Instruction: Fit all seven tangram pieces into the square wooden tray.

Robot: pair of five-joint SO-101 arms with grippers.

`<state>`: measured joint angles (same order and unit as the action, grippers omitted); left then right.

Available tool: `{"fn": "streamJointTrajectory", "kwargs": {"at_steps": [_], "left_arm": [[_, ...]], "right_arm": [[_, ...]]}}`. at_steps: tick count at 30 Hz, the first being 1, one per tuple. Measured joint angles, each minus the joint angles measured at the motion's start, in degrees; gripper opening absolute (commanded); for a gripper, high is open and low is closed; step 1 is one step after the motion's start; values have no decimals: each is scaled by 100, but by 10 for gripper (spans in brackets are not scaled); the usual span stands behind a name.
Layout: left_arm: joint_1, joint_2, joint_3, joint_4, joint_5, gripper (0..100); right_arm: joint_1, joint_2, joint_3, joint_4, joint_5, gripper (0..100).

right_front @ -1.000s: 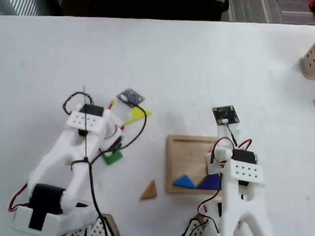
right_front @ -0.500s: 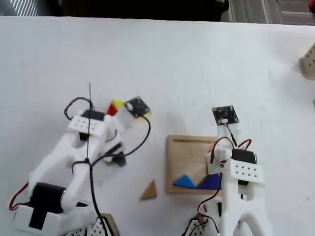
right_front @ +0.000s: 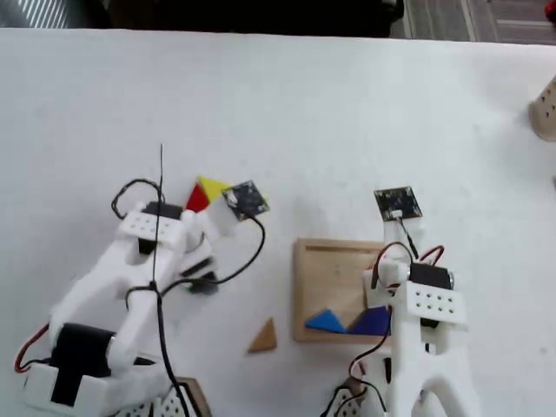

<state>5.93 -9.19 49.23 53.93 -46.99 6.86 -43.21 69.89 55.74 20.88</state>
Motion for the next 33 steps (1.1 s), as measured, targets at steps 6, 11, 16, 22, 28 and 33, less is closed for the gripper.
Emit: {"fn": "streamJointTrajectory", "kwargs": {"at_steps": [6, 11, 16, 22, 28, 33], "left_arm": [[0, 0, 0, 0, 0, 219], [0, 0, 0, 88, 0, 194], [0, 0, 0, 88, 0, 93], [0, 0, 0, 88, 264, 25], [0, 0, -88, 387, 1002, 21], [237, 0, -554, 1099, 1609, 21]], "right_arm": [[0, 0, 0, 0, 0, 17], [0, 0, 0, 0, 0, 17], [0, 0, 0, 0, 0, 17], [0, 0, 0, 0, 0, 17], [0, 0, 0, 0, 0, 17], [0, 0, 0, 0, 0, 17]]}}
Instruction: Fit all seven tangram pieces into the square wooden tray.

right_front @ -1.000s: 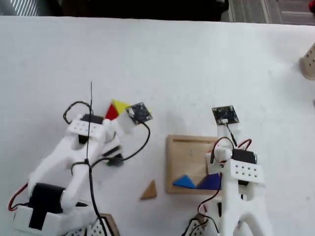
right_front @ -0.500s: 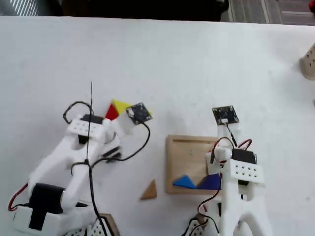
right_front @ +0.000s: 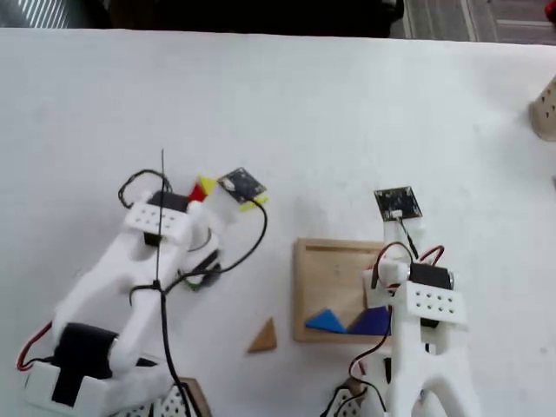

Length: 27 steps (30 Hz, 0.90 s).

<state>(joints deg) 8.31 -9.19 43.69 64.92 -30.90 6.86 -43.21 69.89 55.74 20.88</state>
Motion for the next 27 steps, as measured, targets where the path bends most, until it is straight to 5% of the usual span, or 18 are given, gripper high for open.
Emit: {"fn": "streamJointTrajectory", "kwargs": {"at_steps": [15, 22, 27], "left_arm": [[1371, 0, -1547, 1310, 1196, 22], [2180, 0, -1987, 1336, 1644, 22], [2031, 0, -2207, 1723, 1846, 22]], "right_arm": [[193, 0, -9, 0, 0, 17], [1846, -484, -492, 475, 18, 18], [2901, -580, -501, 589, 765, 18]]}}
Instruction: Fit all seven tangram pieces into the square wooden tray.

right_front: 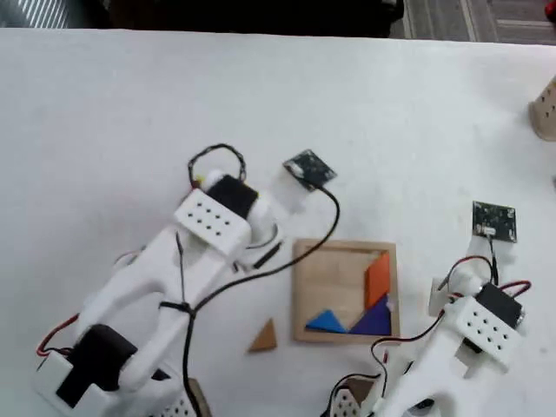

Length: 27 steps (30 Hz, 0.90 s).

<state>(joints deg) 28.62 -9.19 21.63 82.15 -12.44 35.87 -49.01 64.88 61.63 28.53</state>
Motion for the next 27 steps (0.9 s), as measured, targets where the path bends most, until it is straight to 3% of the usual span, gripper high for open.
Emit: {"fn": "streamJointTrajectory", "kwargs": {"at_steps": [6, 11, 19, 25, 27], "left_arm": [[-1204, -79, -325, 844, -26, 22], [-2207, -897, -44, 1116, -923, 22], [-4264, -2787, 1301, 879, -2207, 23], [-6268, -3059, 1424, 396, -2963, 24], [-6629, -2963, 1424, 281, -3182, 24]], "right_arm": [[-396, -53, 0, 0, 141, 21], [-1292, -53, 0, 0, -308, 21], [-2611, -62, 114, -26, -431, 21], [-2752, -62, 738, -633, -422, 21], [-2787, -62, 756, -642, -422, 21]]}}
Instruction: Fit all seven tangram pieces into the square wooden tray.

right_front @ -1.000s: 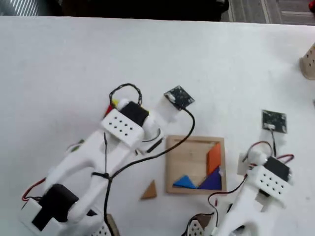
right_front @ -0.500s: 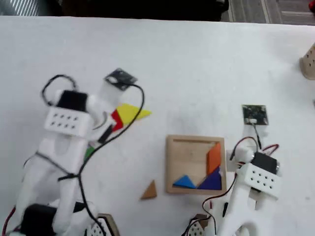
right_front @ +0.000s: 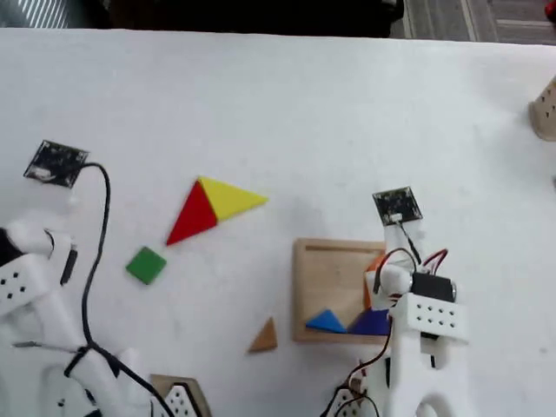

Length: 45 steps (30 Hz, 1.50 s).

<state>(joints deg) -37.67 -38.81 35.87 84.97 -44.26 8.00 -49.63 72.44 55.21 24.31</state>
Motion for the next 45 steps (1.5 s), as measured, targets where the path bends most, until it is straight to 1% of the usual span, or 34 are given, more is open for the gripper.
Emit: {"fn": "streamJointTrajectory", "kwargs": {"at_steps": [5, 8, 10, 14, 17, 19, 22, 24, 26, 29, 31, 34, 36, 39, 42, 45], "left_arm": [[-105, 633, 0, -141, -290, 24], [105, 1037, 0, -255, -413, 24], [466, 1336, 0, -308, -431, 24], [1477, 2004, 0, -325, -431, 23], [2224, 2277, -70, -325, -404, 23], [2426, 2286, -369, -308, -26, 23], [2435, 2277, -1002, 53, 642, 23], [2435, 2233, -1222, 114, 923, 23], [2462, 2233, -1213, 123, 1029, 24], [2637, 2233, -818, -167, 1037, 28], [2681, 2233, -510, -404, 1055, 85], [2690, 2233, -369, -730, 1081, 235], [2690, 2233, -325, -791, 1108, 292], [2620, 2233, -255, -791, 1073, 295], [2514, 2233, -26, -923, 492, 296], [2374, 2233, 413, -1459, 79, 297]], "right_arm": [[-9, 0, 35, -26, 0, 21], [-9, 0, 35, -26, 0, 21], [-9, 0, 35, -26, 0, 21], [-9, 0, 35, -26, 0, 18], [-9, 0, 123, -35, 193, 18], [-9, 0, 158, -35, 281, 18], [-18, 0, 176, -44, 334, 18], [-35, 0, 176, -44, 360, 18], [-26, 0, 176, -44, 360, 18], [-44, 0, 176, -44, 378, 18], [-44, 0, 176, -44, 378, 18], [-44, 0, 176, -44, 387, 18], [-44, 0, 176, -44, 387, 18], [-44, 0, 176, -44, 387, 21], [-44, 0, 176, -44, 387, 21], [-44, 0, 176, -44, 387, 19]]}}
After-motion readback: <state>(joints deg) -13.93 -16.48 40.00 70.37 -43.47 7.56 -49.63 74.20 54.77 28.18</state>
